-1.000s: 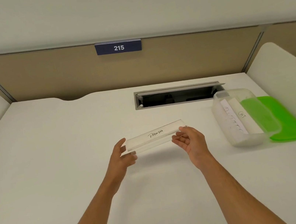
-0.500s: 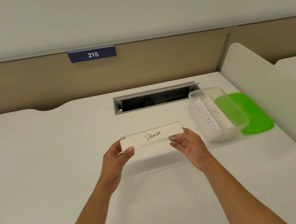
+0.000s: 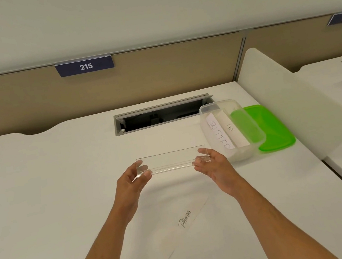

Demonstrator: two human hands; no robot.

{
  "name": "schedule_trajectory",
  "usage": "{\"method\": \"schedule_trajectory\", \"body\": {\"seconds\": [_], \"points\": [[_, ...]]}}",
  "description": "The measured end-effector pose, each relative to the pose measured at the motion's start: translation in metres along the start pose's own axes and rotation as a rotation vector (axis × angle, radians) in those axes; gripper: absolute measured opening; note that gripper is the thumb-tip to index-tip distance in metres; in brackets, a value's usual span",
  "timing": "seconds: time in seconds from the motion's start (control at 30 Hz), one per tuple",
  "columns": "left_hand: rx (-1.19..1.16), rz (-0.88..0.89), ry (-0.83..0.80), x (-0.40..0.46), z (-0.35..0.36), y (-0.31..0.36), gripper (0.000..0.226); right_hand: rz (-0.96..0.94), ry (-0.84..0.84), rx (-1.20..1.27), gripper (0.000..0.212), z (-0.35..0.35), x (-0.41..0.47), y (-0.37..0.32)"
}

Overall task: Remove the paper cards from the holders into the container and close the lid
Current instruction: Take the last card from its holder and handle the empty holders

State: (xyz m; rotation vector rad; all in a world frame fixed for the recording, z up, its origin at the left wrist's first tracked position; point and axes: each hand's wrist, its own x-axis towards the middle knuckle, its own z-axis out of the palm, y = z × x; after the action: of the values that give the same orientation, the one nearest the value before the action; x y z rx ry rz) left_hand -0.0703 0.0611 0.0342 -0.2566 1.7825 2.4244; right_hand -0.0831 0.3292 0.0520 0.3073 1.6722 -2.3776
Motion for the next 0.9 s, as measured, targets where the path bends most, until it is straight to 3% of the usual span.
{"method": "schedule_trajectory", "body": {"seconds": [0.3,0.4,0.63,0.9], "points": [[0.04,0.012,-0.005,0.0,0.013,-0.011,0.056,-0.015,-0.024,-0.112,0.041,-0.024,0.011,-0.004],[0.048,0.019,0.009,0.002,0.019,-0.01,0.062,-0.012,-0.038,-0.1,0.047,-0.027,0.012,-0.007],[0.024,0.018,0.029,0.001,0.031,-0.011,0.058,-0.01,-0.064,-0.047,0.037,-0.038,0.014,-0.009],[0.123,0.026,0.1,-0.012,0.027,-0.015,0.054,0.055,-0.081,-0.156,0.052,-0.033,0.012,-0.003]]}}
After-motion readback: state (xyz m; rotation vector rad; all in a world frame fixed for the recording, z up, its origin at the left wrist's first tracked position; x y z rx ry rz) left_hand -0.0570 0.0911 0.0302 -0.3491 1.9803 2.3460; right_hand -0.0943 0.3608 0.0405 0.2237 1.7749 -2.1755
